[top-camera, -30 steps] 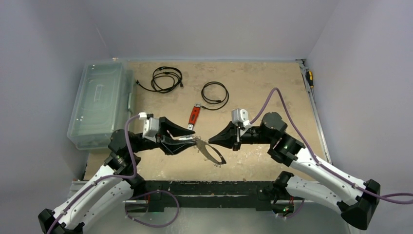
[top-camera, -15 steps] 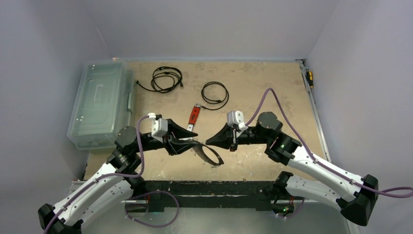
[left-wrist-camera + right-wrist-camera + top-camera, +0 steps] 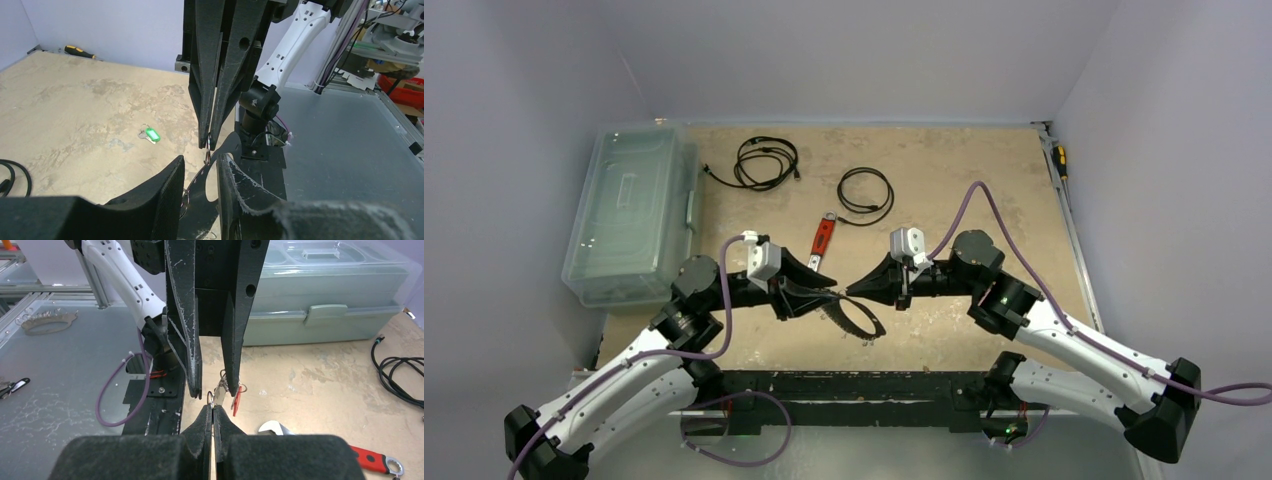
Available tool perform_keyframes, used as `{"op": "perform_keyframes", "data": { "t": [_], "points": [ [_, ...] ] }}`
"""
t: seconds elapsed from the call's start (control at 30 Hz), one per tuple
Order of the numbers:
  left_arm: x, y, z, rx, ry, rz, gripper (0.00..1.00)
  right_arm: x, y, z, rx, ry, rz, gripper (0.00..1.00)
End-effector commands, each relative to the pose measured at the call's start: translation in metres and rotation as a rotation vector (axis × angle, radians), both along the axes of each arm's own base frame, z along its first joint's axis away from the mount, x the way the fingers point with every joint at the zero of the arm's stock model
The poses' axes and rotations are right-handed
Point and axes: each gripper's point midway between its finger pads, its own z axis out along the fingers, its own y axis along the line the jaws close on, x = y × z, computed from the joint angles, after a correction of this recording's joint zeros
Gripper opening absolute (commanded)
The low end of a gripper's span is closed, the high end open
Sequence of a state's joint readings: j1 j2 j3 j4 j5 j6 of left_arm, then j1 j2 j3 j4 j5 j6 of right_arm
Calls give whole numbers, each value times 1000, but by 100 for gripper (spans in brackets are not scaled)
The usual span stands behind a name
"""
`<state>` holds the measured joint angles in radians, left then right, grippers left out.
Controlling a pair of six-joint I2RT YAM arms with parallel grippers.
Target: Put the keys on the keyring
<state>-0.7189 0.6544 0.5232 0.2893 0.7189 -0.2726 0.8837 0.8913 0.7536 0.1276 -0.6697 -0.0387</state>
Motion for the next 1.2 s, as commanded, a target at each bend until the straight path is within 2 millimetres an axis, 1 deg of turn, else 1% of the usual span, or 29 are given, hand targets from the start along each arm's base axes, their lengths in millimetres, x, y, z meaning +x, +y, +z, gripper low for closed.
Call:
{"op": "perform_keyframes", "data": {
  "t": [0.0,0.3,0.73,0.93,1.1,1.13,1.17],
  "points": [
    [-4,-2,4,-13,-21,-20,29,3,1,37,84,-87,-16,0],
    [-9,-6,-2,1,0,-54,28,1,-1,44,100,-99,-20,0],
    [-7,-8,-6,14,10,-49,24,-2,1,44,103,-98,-4,0],
    [-6,-9,-8,22,11,-44,18,-2,3,42,108,-94,4,0],
    [-8,-9,-8,23,12,-53,17,-2,5,43,112,-95,10,0],
    [-9,-10,-9,24,12,-55,15,-2,5,42,110,-92,10,0],
    [-9,-10,-8,24,12,-57,10,-2,6,43,111,-93,11,0]
  ]
}}
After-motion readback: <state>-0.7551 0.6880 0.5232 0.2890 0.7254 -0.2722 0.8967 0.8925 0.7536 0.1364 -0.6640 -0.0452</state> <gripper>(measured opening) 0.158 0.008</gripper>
